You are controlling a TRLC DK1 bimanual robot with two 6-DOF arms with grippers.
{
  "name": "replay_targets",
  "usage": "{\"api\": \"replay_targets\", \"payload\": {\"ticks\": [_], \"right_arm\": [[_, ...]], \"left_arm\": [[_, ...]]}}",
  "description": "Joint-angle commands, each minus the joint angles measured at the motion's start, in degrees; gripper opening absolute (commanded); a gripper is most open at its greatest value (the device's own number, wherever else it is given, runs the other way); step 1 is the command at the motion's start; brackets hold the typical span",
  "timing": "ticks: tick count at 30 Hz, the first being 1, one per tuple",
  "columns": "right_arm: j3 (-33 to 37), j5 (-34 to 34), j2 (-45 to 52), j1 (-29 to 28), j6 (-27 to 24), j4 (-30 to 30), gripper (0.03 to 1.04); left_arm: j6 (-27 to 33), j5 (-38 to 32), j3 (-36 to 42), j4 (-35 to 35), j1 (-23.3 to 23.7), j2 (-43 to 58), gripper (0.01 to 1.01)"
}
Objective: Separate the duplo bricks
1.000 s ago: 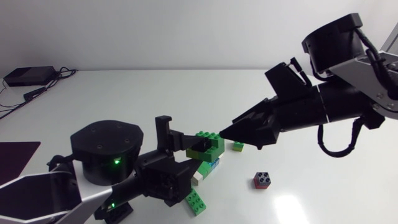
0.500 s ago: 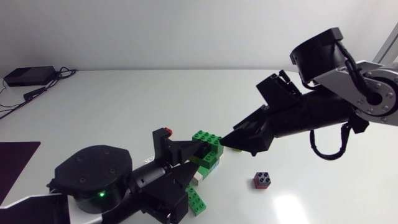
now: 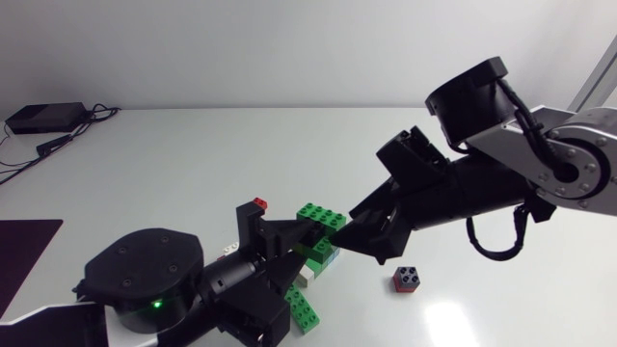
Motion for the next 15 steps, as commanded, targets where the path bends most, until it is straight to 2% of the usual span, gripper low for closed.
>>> {"api": "replay_targets", "payload": {"ticks": [1,7,12,15], "right_arm": [[-1.6,0.8,1.4,0.7,0.2,1.3,0.85],[-1.1,1.0,2.5,1.0,0.6,2.2,0.84],[-0.9,1.0,3.3,1.0,0.6,2.8,0.78],[-0.7,1.0,3.4,1.0,0.6,2.9,0.7]], "left_arm": [[1.8,-0.5,0.4,1.4,-0.4,1.0,0.287],[1.4,-0.5,0.3,1.5,-0.7,1.1,0.287],[1.4,-0.5,0.1,1.8,-1.1,1.0,0.287],[1.4,-0.5,0.0,1.8,-1.2,1.1,0.287]]}}
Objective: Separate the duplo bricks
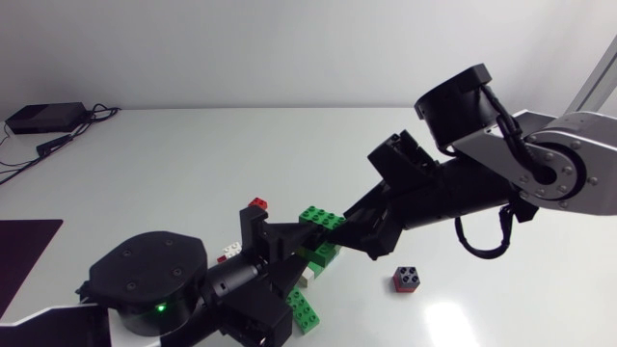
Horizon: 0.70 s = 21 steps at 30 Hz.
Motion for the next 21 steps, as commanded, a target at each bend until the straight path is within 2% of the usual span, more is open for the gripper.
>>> {"api": "replay_targets", "payload": {"ticks": [1,7,8,21], "right_arm": [[-0.5,0.1,1.1,0.6,0.5,0.5,0.65],[-0.6,0.1,1.1,0.6,0.6,0.5,0.3],[-0.5,0.1,0.9,0.6,0.8,0.6,0.22],[1.6,0.1,-0.6,-0.7,3.5,1.3,0.2]], "left_arm": [[1.4,-0.5,0.0,1.7,-0.5,0.7,0.287],[1.4,-0.5,-0.2,1.9,-0.4,1.0,0.287],[1.4,-0.5,-0.2,2.0,-0.4,1.2,0.287],[1.0,-1.2,-1.3,4.0,-1.6,3.4,0.287]]}}
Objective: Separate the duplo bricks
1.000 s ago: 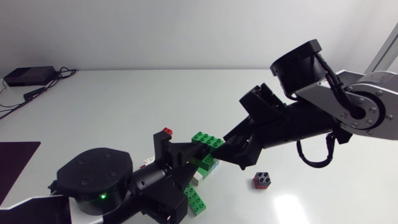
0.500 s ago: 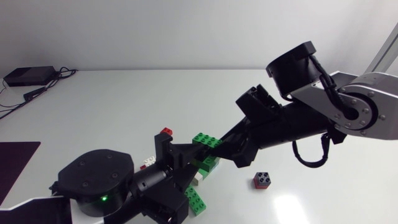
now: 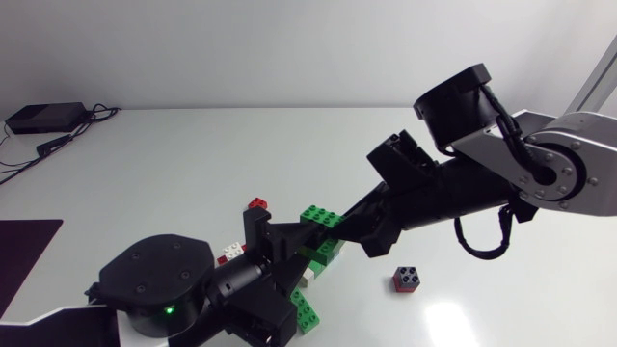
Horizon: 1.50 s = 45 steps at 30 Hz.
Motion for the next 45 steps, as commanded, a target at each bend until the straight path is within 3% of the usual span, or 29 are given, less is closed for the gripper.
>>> {"api": "replay_targets", "payload": {"ticks": [1,15,21,29,33,45], "right_arm": [[1.6,0.3,-0.7,-1.0,2.5,1.1,0.19],[0.6,-1.7,-3.8,-3.6,4.4,3.4,0.19],[1.2,2.3,-4.2,-3.3,3.6,5.3,0.19],[-3.0,1.9,-1.6,-16.5,-3.6,9.8,0.19],[-4.7,1.2,-2.3,-18.2,-4.5,10.1,0.19],[-7.8,0.8,-7.9,-17.7,-4.3,8.6,0.19]], "left_arm": [[1.0,0.3,-1.3,1.3,-1.0,0.9,0.287],[-1.4,0.3,0.2,1.3,-0.5,0.9,0.287],[-1.3,0.3,0.0,1.2,-0.5,1.2,0.287],[-0.5,0.5,0.6,1.0,2.2,-1.0,0.287],[-1.1,0.6,1.8,1.0,2.9,0.5,0.287],[-5.6,3.6,13.6,-1.4,14.8,17.9,0.29]]}}
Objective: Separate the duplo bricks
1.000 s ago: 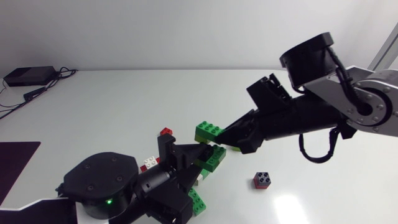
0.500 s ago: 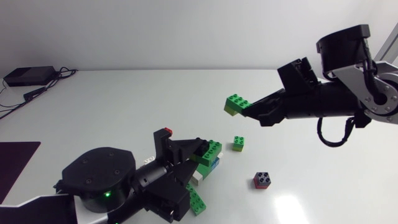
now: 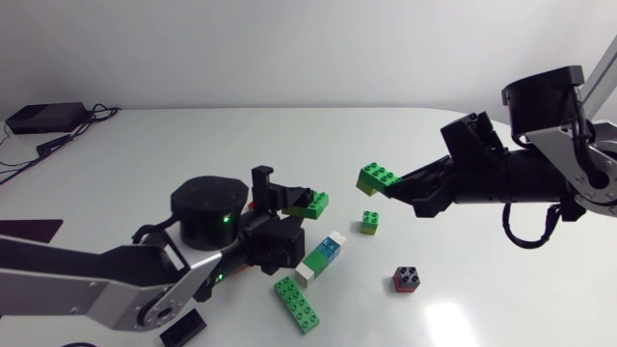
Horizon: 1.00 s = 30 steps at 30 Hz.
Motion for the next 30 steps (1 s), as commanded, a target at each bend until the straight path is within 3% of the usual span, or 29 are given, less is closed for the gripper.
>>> {"api": "replay_targets", "payload": {"ticks": [1,15,20,30], "right_arm": [[-1.5,-0.4,-2.2,0.5,-0.8,-1.0,0.19],[-3.5,-0.7,-4.6,1.0,-1.0,-1.9,0.19],[-3.3,-0.8,-4.5,1.1,-1.1,-2.0,0.19],[-2.9,-1.3,-4.5,1.2,-1.0,-2.2,0.19]], "left_arm": [[-1.1,0.9,3.1,-0.1,1.9,4.0,0.29],[6.0,0.3,8.3,1.8,4.8,18.4,0.311],[7.5,-0.3,8.6,1.8,5.2,19.7,0.577],[9.4,-0.5,6.8,1.7,6.2,19.8,0.866]]}}
